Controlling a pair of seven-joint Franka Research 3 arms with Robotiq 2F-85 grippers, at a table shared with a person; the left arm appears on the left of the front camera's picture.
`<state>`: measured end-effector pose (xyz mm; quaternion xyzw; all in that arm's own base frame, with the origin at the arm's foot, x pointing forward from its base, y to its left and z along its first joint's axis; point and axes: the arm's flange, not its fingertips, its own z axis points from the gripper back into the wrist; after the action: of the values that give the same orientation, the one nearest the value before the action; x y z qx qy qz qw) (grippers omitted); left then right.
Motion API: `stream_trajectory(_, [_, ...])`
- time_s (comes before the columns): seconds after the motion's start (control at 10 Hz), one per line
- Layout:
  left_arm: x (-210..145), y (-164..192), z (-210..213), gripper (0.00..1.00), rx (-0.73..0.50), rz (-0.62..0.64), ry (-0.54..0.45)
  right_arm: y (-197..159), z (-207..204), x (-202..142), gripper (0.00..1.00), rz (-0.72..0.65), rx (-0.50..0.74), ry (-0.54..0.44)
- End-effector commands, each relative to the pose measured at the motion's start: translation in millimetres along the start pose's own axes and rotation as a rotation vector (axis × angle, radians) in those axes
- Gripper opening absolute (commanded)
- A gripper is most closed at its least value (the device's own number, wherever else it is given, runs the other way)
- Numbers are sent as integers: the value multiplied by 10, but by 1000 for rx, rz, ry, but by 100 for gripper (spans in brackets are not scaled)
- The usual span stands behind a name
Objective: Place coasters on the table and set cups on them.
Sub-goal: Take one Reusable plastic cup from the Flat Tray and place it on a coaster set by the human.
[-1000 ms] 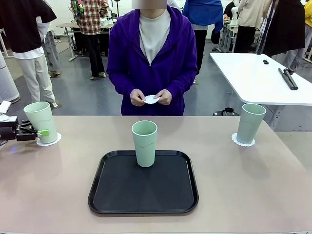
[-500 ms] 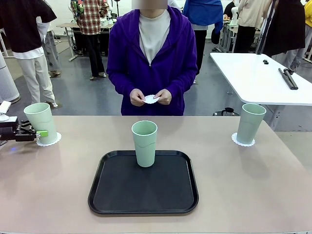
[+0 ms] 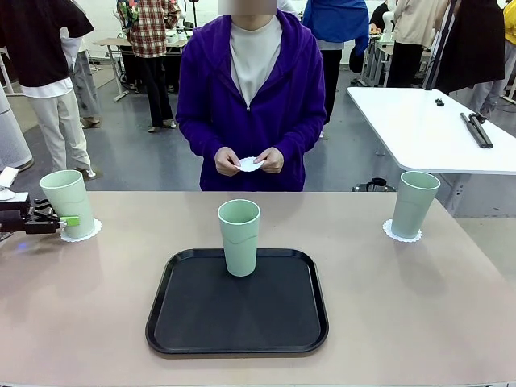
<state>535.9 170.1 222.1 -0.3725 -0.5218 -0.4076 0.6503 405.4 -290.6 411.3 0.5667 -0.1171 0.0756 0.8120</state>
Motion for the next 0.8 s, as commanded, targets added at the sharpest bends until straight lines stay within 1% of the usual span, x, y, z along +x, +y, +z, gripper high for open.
stream_trajectory(0.0, [-2,37,39,100,-28,-10,9,6,5,0,100,-3,-6,0])
stream_trajectory(0.2, [-2,3,44,100,-35,-7,104,6,5,0,100,-3,-6,0])
stream_trajectory(0.4, [75,-44,91,100,-39,-20,195,6,5,0,100,-3,-6,0])
stream_trajectory(0.6, [208,-91,216,100,-22,-45,231,6,5,0,100,-3,-6,0])
stream_trajectory(0.7, [269,-108,300,100,-10,-53,265,6,5,0,100,-3,-6,0])
